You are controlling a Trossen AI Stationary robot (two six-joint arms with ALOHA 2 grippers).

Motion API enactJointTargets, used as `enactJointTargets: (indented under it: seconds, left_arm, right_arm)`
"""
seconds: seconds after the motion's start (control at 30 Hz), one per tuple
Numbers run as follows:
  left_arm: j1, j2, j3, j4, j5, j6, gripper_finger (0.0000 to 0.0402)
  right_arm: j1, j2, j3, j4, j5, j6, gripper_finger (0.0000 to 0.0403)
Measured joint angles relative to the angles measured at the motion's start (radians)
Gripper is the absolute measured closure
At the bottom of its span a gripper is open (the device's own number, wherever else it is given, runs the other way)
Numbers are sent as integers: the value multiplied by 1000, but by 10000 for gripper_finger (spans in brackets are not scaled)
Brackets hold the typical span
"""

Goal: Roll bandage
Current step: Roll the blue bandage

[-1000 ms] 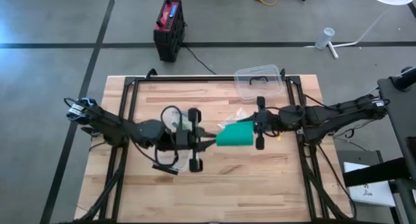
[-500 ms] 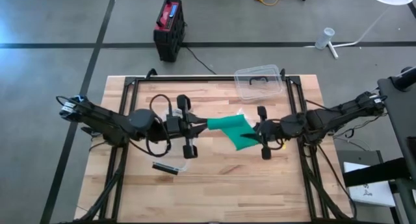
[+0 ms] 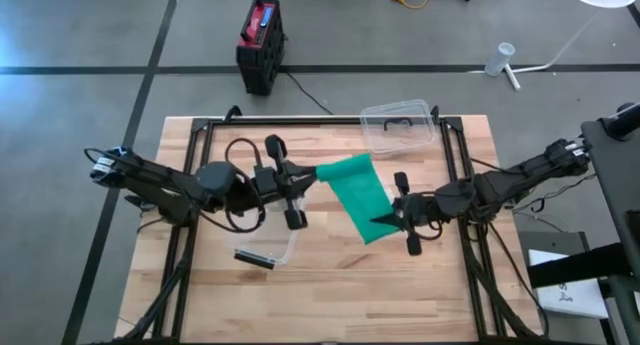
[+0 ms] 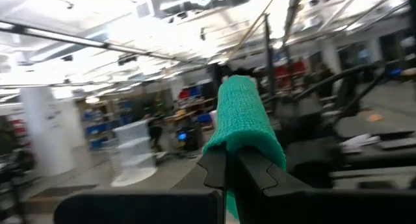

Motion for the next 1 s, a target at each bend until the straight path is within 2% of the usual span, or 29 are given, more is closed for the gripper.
enactJointTargets:
  seconds: [0.1, 0.23, 0.5, 0.67, 1.0]
  left_arm:
    - [18, 1, 0, -6, -43, 22, 402]
    - [46, 10, 0, -8, -49, 34, 401]
    - [85, 18, 0, -45, -55, 35, 402]
    - [92, 18, 0, -72, -125, 63, 401]
    - [105, 18, 0, -80, -127, 40, 401]
  right_arm:
    - [22, 0, 0, 26, 1, 1, 403]
    - [44, 0, 0, 57, -11, 3, 403]
    - [59, -3, 1, 175, -137, 16, 403]
    - [69, -3, 1, 251, -202, 21, 403]
    - [89, -2, 26, 252, -215, 28, 403]
